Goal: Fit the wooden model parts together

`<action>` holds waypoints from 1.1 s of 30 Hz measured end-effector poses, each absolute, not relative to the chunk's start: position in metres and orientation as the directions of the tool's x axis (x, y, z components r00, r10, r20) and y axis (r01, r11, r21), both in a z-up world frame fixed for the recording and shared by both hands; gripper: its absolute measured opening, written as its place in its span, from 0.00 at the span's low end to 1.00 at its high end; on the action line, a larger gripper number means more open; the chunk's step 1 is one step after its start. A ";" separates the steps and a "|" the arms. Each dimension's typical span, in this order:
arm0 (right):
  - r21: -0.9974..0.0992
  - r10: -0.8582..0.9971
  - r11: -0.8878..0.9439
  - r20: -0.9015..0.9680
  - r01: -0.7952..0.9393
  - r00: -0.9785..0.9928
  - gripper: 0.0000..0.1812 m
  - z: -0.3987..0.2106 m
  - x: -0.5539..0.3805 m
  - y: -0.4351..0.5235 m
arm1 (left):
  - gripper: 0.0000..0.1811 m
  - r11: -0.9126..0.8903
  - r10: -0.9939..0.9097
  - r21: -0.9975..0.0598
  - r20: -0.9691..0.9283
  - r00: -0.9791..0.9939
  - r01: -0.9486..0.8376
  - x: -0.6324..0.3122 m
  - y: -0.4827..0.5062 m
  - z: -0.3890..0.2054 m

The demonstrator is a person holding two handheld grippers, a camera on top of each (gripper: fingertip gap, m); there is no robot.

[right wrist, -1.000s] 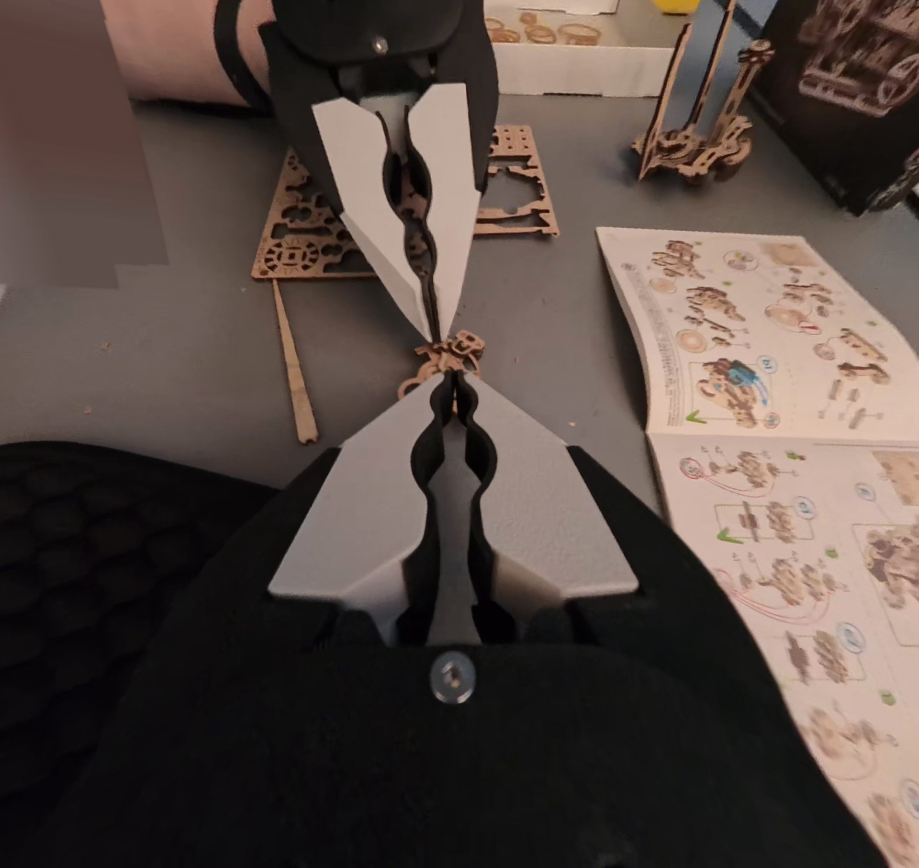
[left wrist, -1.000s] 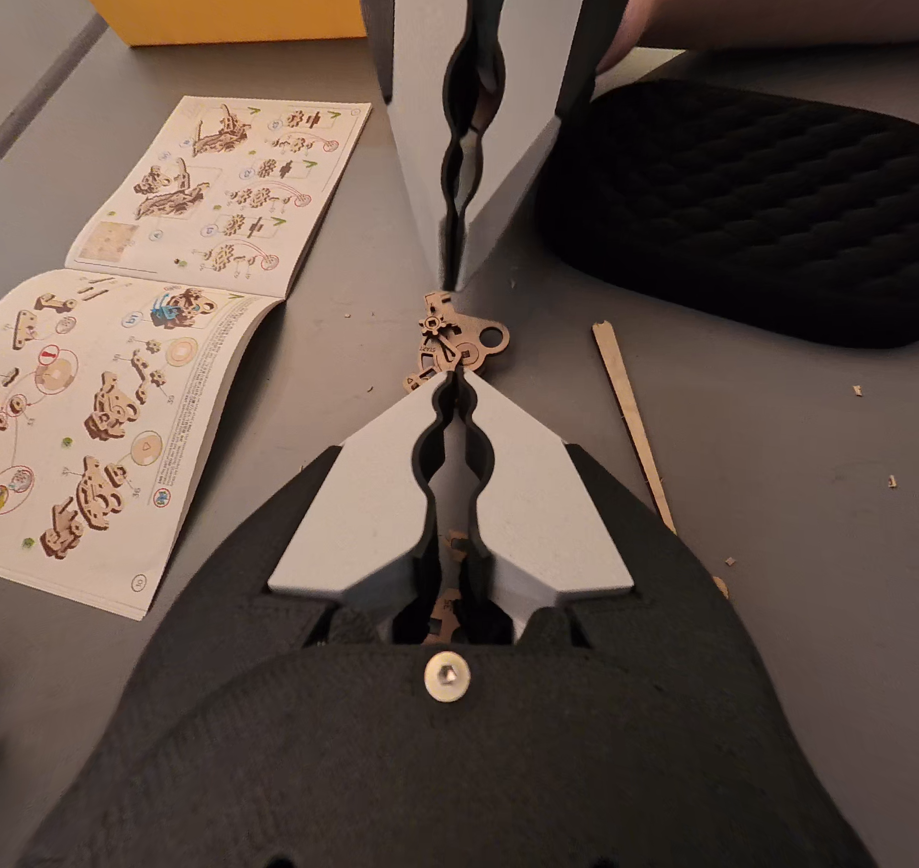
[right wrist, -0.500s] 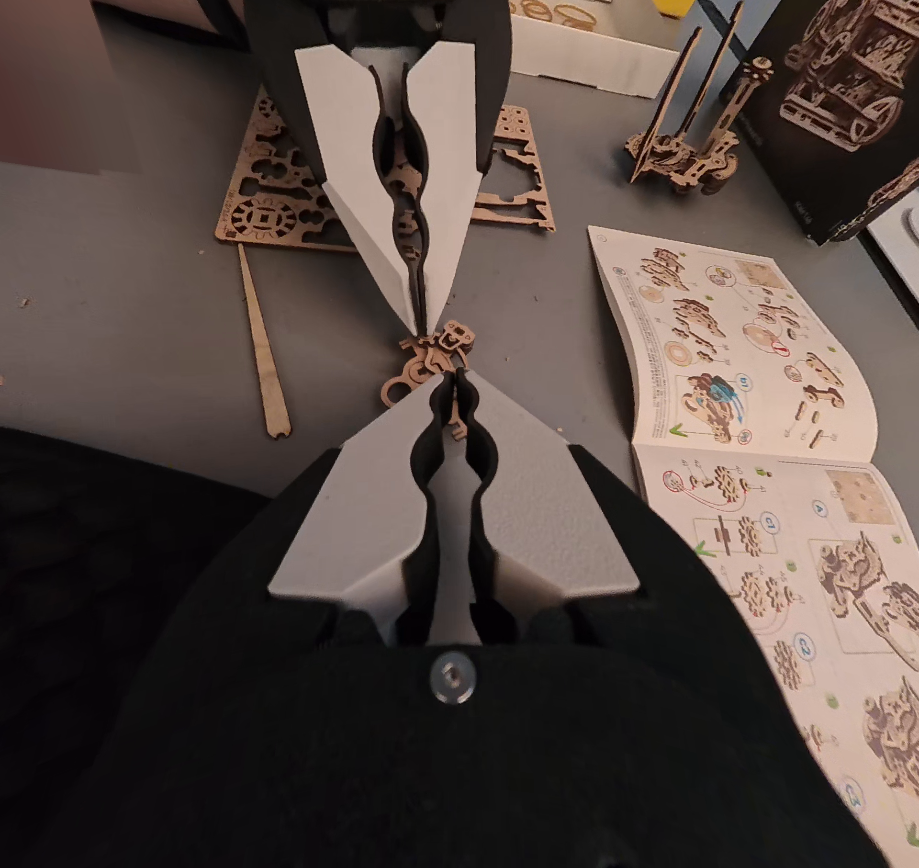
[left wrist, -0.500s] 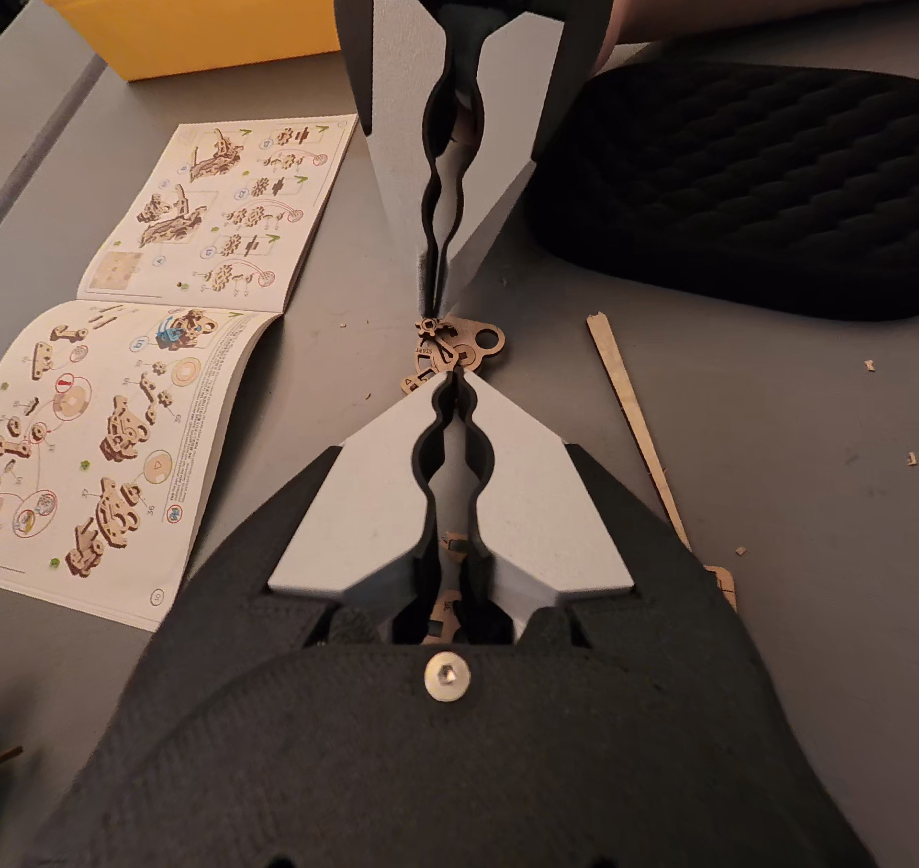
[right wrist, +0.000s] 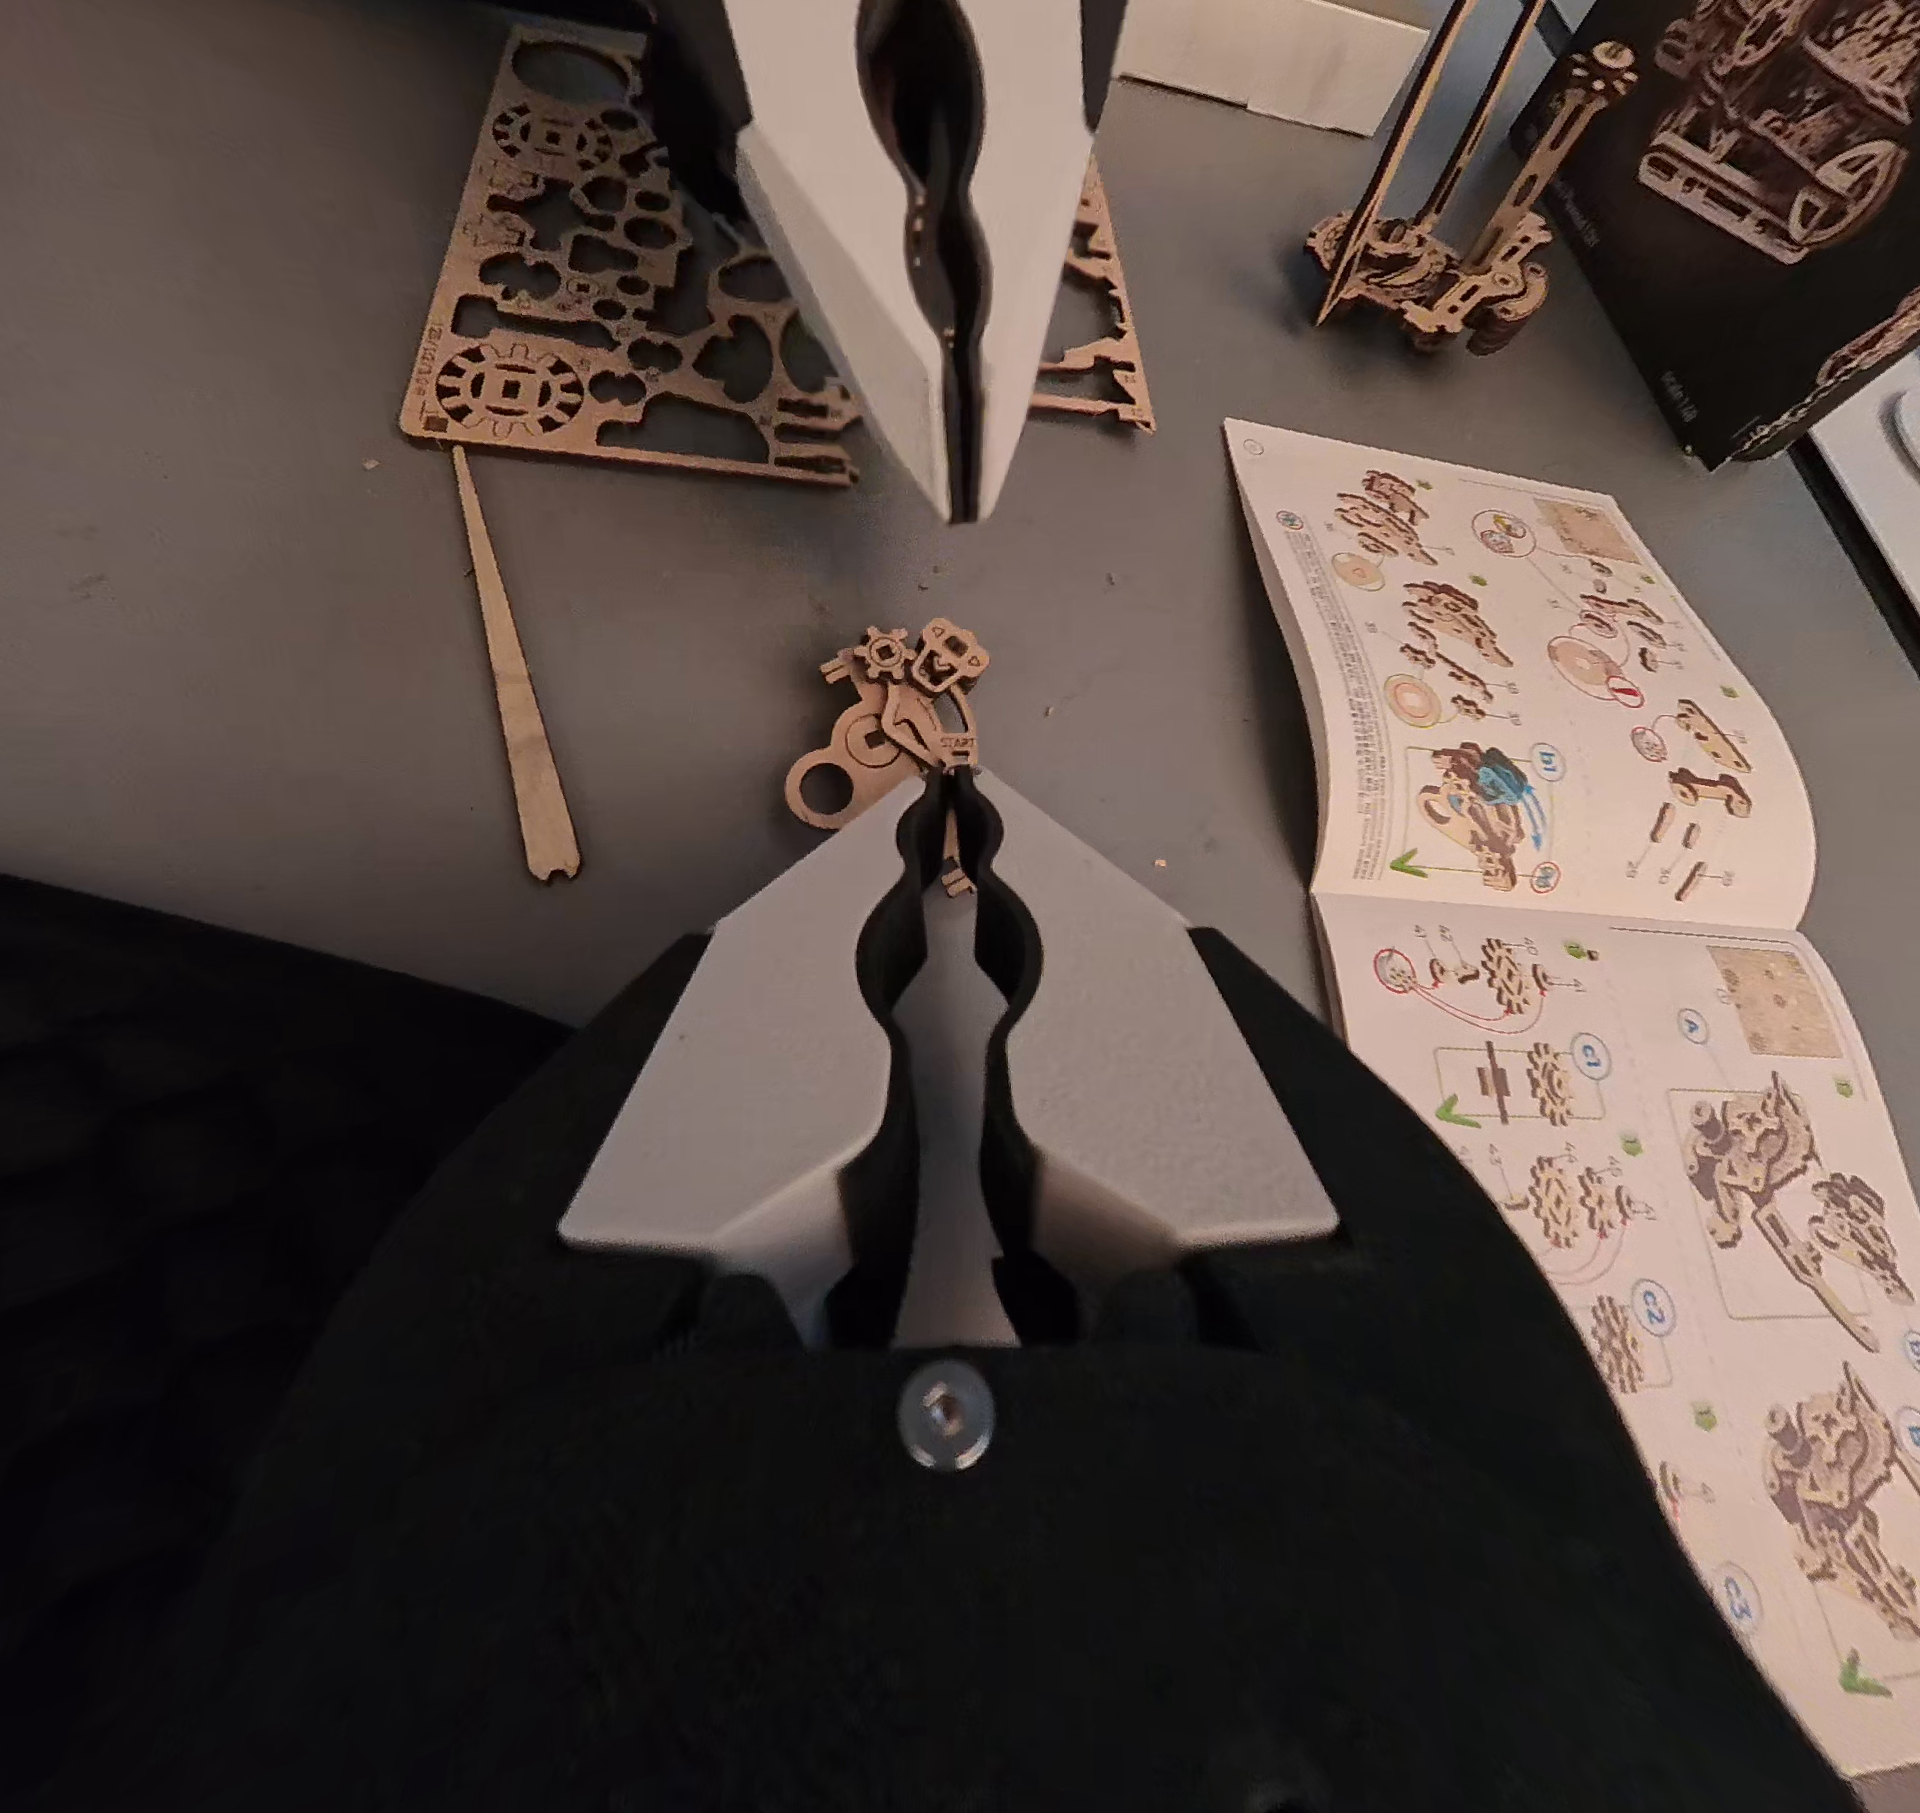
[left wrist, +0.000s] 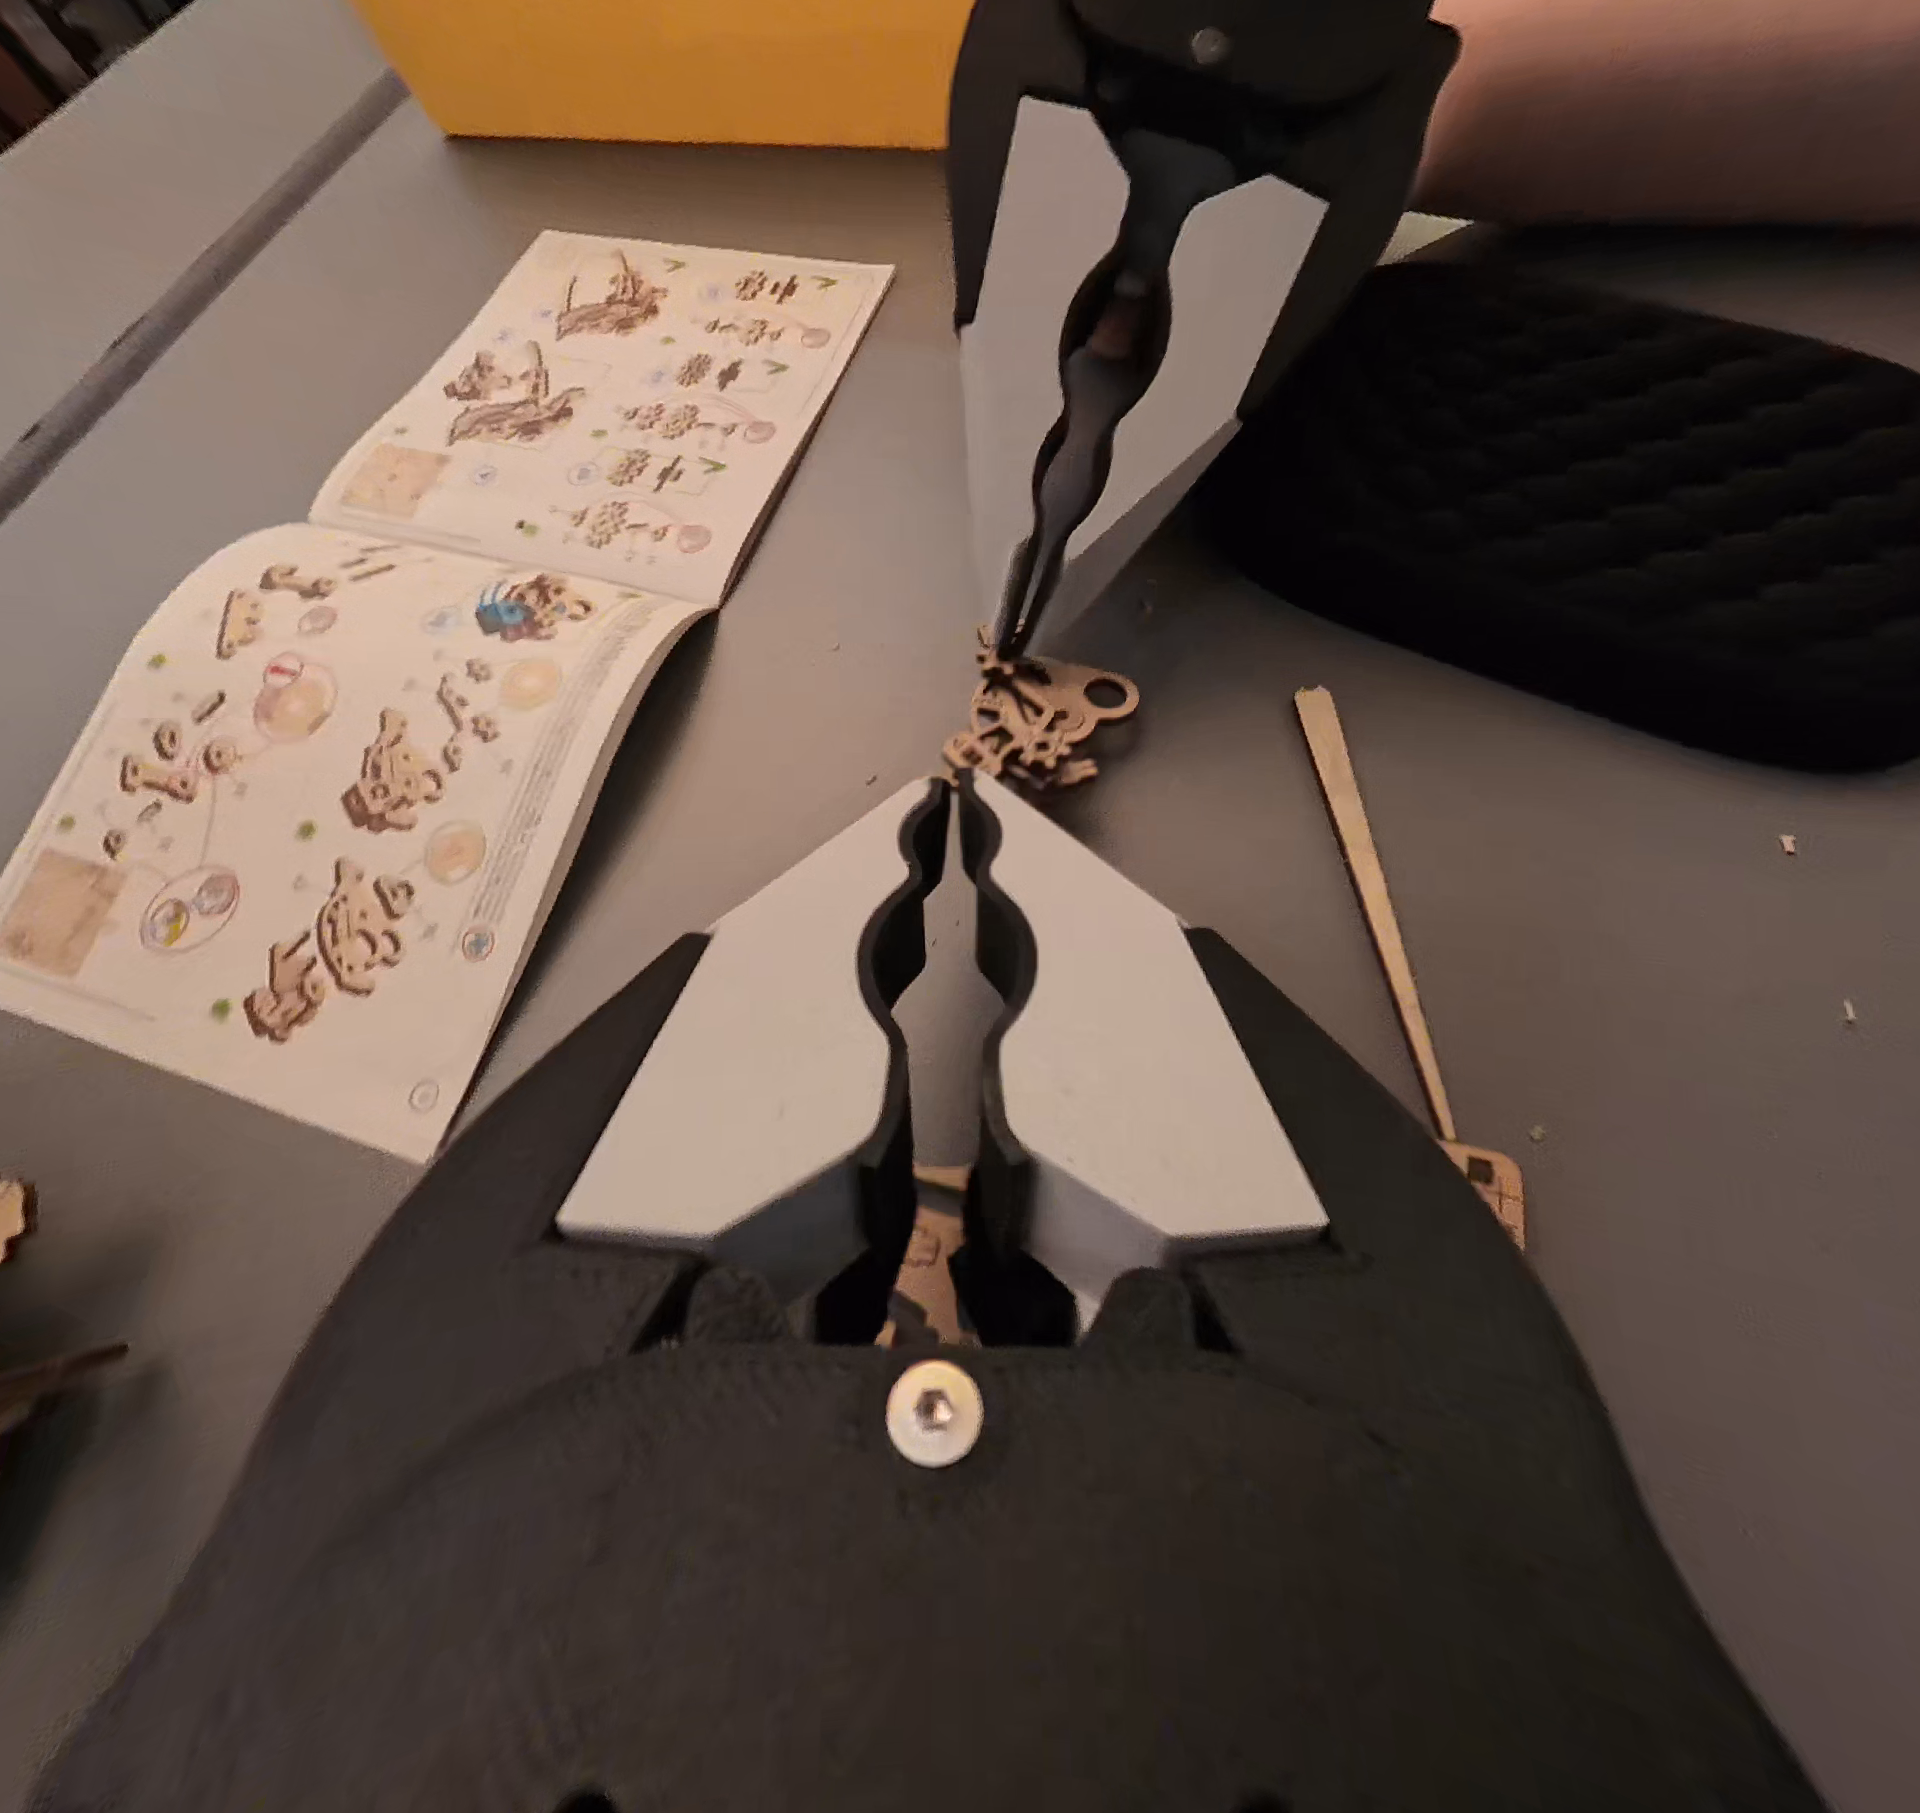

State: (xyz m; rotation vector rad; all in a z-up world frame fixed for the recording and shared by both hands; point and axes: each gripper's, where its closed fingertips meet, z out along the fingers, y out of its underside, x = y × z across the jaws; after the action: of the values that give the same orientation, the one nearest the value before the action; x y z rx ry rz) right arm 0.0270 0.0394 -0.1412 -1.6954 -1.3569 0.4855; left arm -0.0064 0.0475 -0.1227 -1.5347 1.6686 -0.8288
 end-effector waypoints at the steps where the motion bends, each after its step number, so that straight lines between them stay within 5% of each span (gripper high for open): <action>1: -0.818 0.920 -0.010 0.218 0.575 0.326 0.00 -0.141 0.027 0.039 | 0.01 0.073 -0.997 -0.832 -0.064 -0.036 -0.550 -0.009 0.049 -0.124; 15: -0.806 0.910 0.026 0.264 0.591 0.320 0.01 -0.142 0.026 0.039 | 0.12 0.058 -0.998 -0.758 -0.035 -0.048 -0.649 -0.003 0.048 -0.151; 27: -0.799 0.906 0.053 0.290 0.598 0.308 0.01 -0.142 0.028 0.039 | 0.06 0.126 -0.992 -0.778 -0.080 -0.102 -0.615 0.007 0.039 -0.144; 33: -0.804 0.911 0.046 0.278 0.594 0.305 0.17 -0.141 0.027 0.036 | 0.04 0.064 -0.998 -0.783 -0.033 -0.061 -0.619 -0.001 0.043 -0.141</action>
State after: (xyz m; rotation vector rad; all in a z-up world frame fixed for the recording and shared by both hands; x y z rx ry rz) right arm 0.0266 0.0361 -0.1413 -1.6494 -1.3890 0.4312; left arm -0.0007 0.0425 -0.1409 -1.6163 1.7464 -0.8103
